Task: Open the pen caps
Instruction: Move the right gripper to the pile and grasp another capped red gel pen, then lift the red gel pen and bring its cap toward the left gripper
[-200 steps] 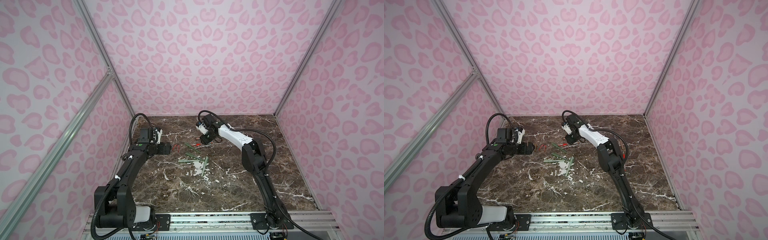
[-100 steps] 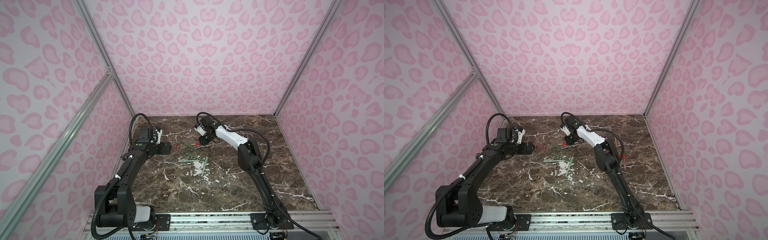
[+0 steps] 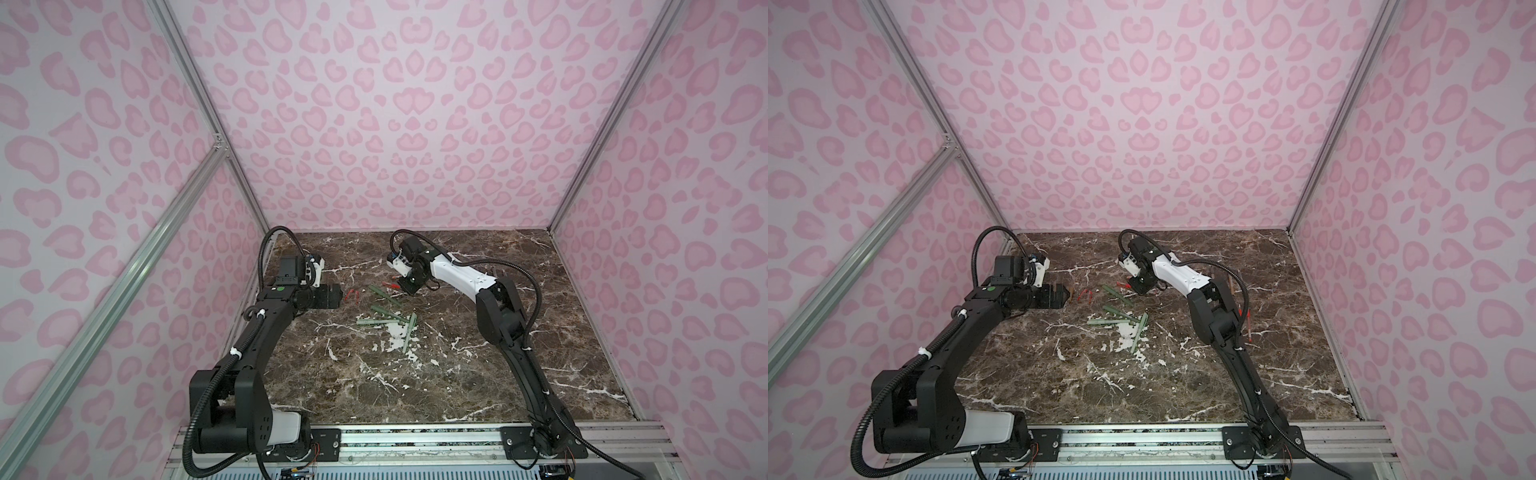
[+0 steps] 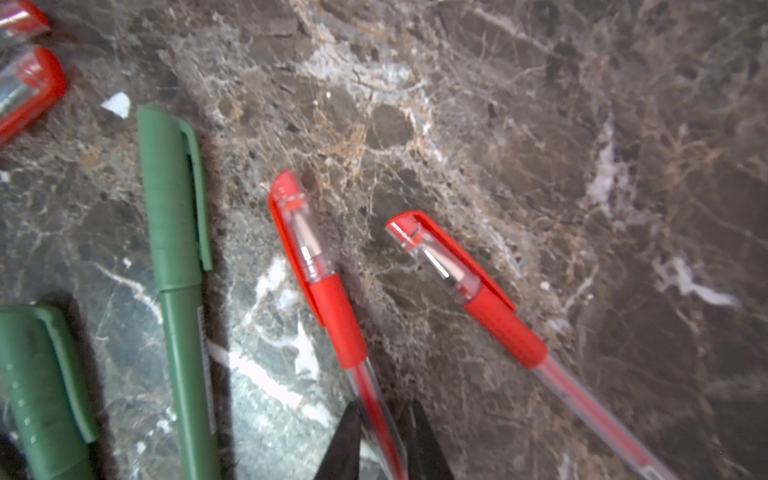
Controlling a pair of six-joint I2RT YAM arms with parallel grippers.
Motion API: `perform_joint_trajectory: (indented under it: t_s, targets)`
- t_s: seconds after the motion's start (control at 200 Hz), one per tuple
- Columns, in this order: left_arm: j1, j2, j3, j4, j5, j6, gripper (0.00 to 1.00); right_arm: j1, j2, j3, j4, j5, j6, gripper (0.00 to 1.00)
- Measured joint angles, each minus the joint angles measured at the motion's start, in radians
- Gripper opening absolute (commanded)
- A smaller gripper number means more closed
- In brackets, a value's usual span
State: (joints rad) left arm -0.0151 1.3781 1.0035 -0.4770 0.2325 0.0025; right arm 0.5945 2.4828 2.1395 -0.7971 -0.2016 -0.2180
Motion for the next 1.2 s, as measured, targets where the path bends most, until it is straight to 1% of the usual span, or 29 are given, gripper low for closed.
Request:
perform_joint_trajectory:
  t_s: [0.125,0.29,0.435,0.655,0.82,1.005,1.2]
  targets:
    - [0.0,0.001,0.002,0.0,0.003,0.0,0.98,0.0,-0.011,-0.014,-0.006,0.0,-0.005,0.1]
    - [0.0,0.002,0.011,0.0,0.024,0.001,0.98,0.001,-0.026,-0.022,-0.032,-0.001,-0.007,0.08]
    - [0.0,-0.005,0.016,-0.001,0.089,0.001,0.98,0.0,-0.057,-0.029,-0.053,-0.003,-0.005,0.06]
    - [0.0,-0.019,0.042,-0.002,0.231,-0.014,1.0,0.001,-0.142,-0.073,-0.049,-0.025,0.03,0.07]
    - [0.003,-0.012,0.066,0.005,0.344,-0.085,0.99,0.022,-0.288,-0.241,0.06,-0.061,0.134,0.07]
    - [0.007,0.012,0.066,0.041,0.465,-0.18,0.88,0.069,-0.415,-0.405,0.254,-0.106,0.307,0.07]
    - [0.007,0.052,0.072,0.088,0.546,-0.274,0.84,0.137,-0.504,-0.52,0.435,-0.124,0.45,0.07]
